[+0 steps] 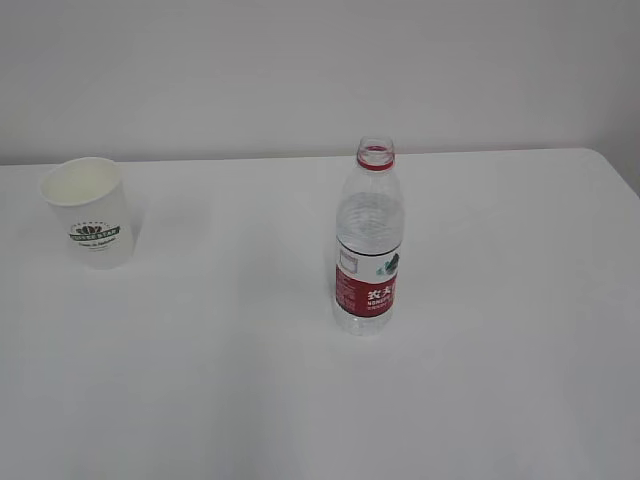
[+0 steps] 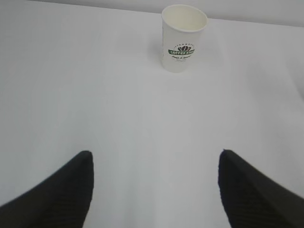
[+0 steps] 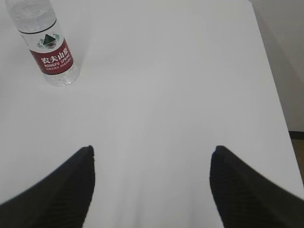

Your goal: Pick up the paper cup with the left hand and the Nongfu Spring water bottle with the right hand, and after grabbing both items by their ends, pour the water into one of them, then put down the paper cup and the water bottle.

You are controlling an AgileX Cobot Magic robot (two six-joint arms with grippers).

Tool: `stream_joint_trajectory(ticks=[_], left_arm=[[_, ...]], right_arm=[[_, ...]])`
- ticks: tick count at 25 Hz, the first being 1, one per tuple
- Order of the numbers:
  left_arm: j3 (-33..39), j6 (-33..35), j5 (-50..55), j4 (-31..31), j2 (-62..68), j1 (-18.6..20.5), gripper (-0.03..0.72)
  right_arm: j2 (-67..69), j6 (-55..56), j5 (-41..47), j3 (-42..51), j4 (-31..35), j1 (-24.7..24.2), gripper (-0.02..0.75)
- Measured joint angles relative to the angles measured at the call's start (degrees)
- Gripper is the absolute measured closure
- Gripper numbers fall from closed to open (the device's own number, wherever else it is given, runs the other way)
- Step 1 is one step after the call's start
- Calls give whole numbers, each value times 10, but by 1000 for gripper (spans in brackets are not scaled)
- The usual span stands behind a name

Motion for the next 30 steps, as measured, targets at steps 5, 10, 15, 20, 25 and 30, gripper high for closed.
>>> stream_joint_trajectory(ticks=[5, 10, 15, 20, 25, 30], left_arm=[[0, 0, 0, 0, 0, 0, 101], [0, 0, 0, 0, 0, 0, 101], [0, 0, 0, 0, 0, 0, 101], [0, 0, 0, 0, 0, 0, 101], [0, 0, 0, 0, 0, 0, 101], [0, 0, -1, -3, 0, 0, 101]], right_arm=[[0, 0, 0, 0, 0, 0, 165], [0, 0, 0, 0, 0, 0, 165], [0, 0, 0, 0, 0, 0, 165], [0, 0, 0, 0, 0, 0, 165], [0, 0, 0, 0, 0, 0, 165], [0, 0, -21, -2, 7, 0, 165]])
